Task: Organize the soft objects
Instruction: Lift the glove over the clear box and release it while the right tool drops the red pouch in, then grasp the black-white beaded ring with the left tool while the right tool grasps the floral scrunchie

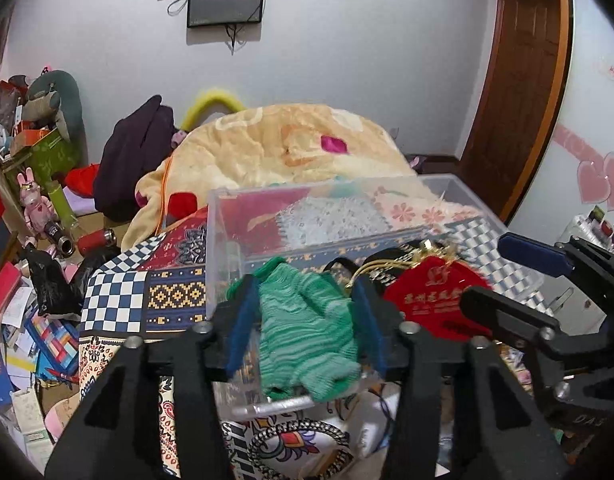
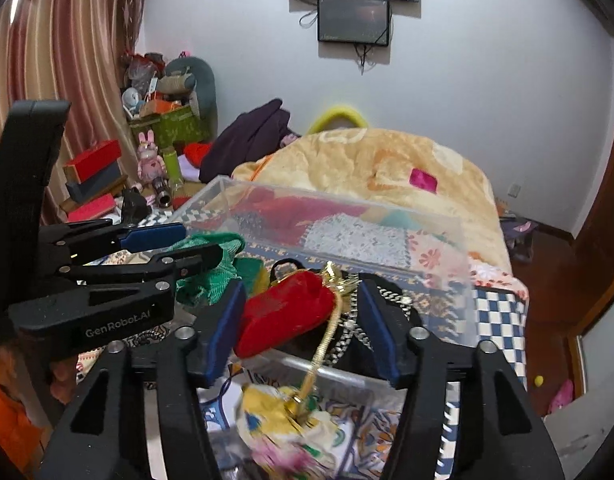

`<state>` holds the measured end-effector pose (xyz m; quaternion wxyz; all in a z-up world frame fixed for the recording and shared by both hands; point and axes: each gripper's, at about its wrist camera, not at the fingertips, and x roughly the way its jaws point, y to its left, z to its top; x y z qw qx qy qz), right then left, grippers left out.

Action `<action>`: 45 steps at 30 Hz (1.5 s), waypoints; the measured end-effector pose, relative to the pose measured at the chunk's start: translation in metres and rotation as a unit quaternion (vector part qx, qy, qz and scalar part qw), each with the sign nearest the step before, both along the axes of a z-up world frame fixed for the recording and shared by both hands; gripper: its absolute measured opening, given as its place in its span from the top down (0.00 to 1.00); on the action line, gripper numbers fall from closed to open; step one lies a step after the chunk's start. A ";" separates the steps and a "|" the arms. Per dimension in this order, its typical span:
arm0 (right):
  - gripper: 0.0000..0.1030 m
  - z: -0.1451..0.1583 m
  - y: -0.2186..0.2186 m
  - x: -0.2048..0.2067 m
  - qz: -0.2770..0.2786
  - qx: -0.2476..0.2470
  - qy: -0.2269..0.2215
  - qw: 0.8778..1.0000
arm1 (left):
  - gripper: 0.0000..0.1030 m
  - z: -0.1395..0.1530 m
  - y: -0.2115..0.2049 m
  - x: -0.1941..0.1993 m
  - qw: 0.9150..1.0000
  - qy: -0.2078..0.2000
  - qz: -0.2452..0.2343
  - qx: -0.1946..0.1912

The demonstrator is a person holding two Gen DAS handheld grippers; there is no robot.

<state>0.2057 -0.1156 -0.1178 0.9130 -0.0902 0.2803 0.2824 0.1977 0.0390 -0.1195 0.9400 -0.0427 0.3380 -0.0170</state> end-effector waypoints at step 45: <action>0.87 -0.051 -0.042 -0.046 -0.011 0.029 0.065 0.997 | 0.79 -0.073 0.025 -0.064 0.996 0.084 0.000 -0.018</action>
